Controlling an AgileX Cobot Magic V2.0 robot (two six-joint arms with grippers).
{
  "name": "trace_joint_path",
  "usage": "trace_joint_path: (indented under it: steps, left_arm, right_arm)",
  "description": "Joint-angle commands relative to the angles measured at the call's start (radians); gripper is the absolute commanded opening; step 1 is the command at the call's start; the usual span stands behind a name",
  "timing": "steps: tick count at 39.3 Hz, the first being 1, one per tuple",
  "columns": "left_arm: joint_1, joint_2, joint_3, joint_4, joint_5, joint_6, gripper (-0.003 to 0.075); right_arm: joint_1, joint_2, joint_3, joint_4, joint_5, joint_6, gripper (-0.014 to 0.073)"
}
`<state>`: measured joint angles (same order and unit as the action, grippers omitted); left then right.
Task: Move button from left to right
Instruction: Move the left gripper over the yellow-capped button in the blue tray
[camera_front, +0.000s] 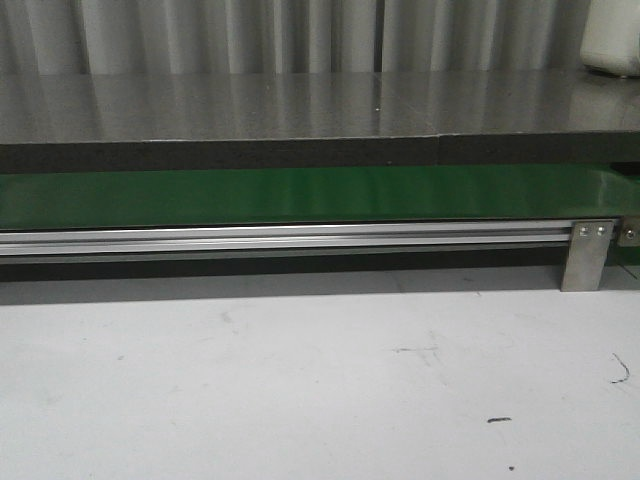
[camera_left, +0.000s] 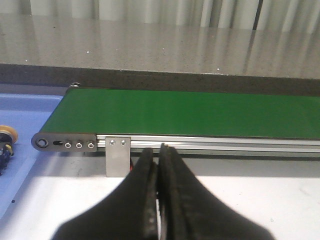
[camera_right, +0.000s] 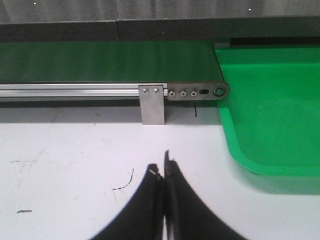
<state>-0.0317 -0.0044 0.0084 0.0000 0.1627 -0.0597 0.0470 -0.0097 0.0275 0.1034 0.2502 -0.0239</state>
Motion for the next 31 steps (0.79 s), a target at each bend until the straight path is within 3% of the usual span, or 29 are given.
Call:
trace_joint_path:
  steps: [1,13,22,27,31]
  left_arm:
    - [-0.008,-0.018,0.029,0.0,-0.088,-0.007,-0.0021]
    - [-0.008,-0.018,0.029,0.025,-0.119,-0.004,-0.0021]
    - [-0.008,-0.018,-0.008,0.025,-0.388,-0.004,-0.0021]
    - [-0.008,-0.006,-0.135,0.026,-0.348,-0.003,-0.0021]
    - [-0.008,0.056,-0.275,0.089,-0.233,0.009,-0.0021]
  right_arm:
    - [0.002,-0.018,-0.009,0.001,-0.091,-0.005,-0.0067]
    - [0.002,-0.018,-0.009,0.002,-0.122,-0.004,-0.0067]
    - [0.002,-0.018,-0.052,0.002,-0.188,-0.004,-0.0067]
    - [0.002,-0.016,-0.161,0.002,-0.176,-0.004,-0.0067]
    - [0.002,0.033,-0.306,0.002,-0.064,-0.004,-0.0067]
